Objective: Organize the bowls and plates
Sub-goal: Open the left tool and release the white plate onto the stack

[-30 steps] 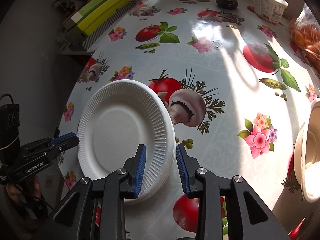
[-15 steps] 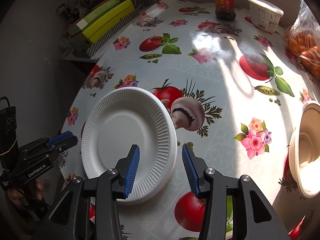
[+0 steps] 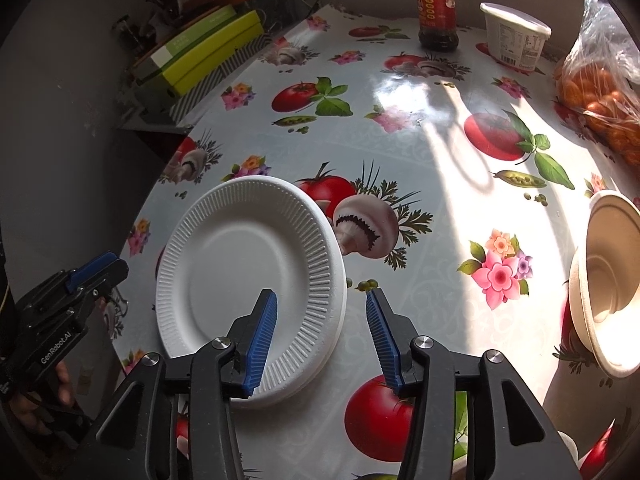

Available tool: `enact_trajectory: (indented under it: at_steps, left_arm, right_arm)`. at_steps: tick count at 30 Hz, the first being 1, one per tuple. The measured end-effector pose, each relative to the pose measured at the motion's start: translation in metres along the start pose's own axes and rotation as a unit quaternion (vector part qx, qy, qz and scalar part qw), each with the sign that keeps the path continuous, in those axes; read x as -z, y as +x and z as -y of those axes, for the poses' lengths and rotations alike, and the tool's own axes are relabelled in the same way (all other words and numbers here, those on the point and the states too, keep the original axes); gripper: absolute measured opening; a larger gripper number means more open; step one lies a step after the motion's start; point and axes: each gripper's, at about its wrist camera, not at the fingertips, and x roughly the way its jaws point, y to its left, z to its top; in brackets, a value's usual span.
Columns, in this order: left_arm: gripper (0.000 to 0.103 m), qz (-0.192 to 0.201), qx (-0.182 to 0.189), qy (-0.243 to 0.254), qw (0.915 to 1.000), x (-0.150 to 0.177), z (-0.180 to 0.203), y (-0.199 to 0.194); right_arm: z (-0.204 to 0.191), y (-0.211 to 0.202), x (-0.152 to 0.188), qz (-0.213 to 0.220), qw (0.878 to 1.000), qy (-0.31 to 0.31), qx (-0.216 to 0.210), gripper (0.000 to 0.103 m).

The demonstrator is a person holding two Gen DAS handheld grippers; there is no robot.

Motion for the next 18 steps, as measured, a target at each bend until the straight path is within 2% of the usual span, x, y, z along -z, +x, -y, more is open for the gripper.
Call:
enact_trajectory:
  at_steps: [11, 18]
  left_arm:
    - [0.027, 0.033, -0.004, 0.018, 0.9993, -0.005, 0.021, -0.013]
    - [0.027, 0.033, 0.003, 0.022, 0.9992, -0.007, 0.031, -0.013]
  right_arm:
    - [0.002, -0.019, 0.005, 0.040, 0.999, 0.010, 0.021, 0.059]
    - [0.007, -0.025, 0.009, 0.056, 0.998, 0.013, 0.039, 0.063]
